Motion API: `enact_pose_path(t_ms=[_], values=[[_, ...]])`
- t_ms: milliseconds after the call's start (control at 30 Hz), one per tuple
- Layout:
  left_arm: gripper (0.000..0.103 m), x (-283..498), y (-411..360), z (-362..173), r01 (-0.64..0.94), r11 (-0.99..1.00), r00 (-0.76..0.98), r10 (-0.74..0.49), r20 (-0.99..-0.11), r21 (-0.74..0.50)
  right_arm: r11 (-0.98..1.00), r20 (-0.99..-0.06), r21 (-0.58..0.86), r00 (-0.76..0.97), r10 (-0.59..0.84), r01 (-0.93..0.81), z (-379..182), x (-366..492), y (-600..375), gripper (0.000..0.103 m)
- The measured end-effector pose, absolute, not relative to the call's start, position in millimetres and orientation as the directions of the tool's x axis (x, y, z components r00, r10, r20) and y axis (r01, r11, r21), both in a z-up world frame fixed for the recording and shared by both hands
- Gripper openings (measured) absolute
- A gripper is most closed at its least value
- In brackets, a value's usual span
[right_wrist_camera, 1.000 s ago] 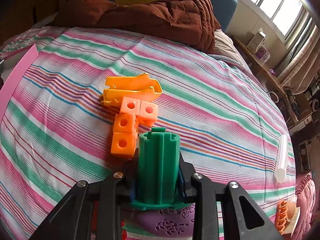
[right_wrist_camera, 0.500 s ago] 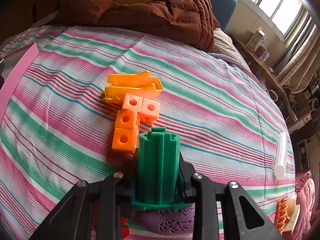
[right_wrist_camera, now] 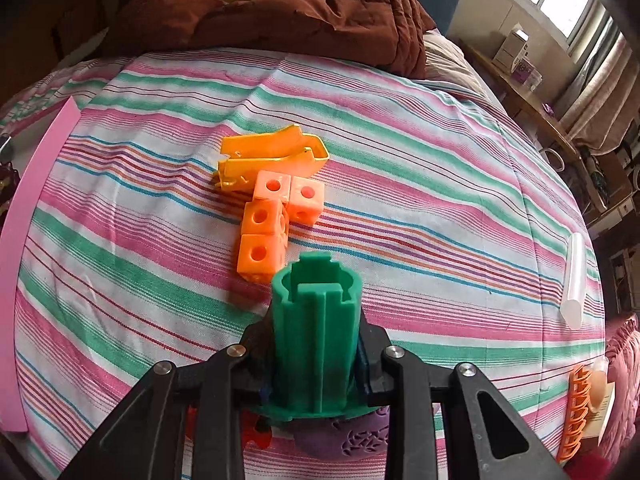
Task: Organize rigid objects
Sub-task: 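Carry the green cup into the tray and open the right gripper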
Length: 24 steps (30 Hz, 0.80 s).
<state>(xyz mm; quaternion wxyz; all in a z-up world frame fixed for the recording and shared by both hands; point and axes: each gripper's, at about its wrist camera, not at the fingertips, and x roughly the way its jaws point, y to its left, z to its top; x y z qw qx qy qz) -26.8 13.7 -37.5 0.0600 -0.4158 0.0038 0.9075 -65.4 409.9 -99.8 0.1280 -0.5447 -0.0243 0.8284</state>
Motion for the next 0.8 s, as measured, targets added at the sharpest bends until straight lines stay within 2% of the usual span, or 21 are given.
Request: enact_pose_path(t_ms=[133,300,800], values=[[0.065,-22.1,19.3,-30.7,-0.134,-0.990,-0.661,0.116,-0.741,-0.036,-0.967,-0.901,-0.138,-0.379,0.212,-0.212,-93.5,-62.0,412.8,0.030],[0.065,-21.9,23.5,-29.3,-0.143,-0.989,-0.660,0.124,-0.741,-0.038,-0.972,-0.870,-0.052,-0.468,0.156,-0.229,-68.8,-48.2,403.4,0.030],[0.065,-20.6,23.5,-30.8,-0.141,-0.989,-0.658,0.131,-0.741,-0.049,-0.991,-0.813,0.131,-0.570,-0.117,0.015,-27.6,-31.4,302.2,0.030]])
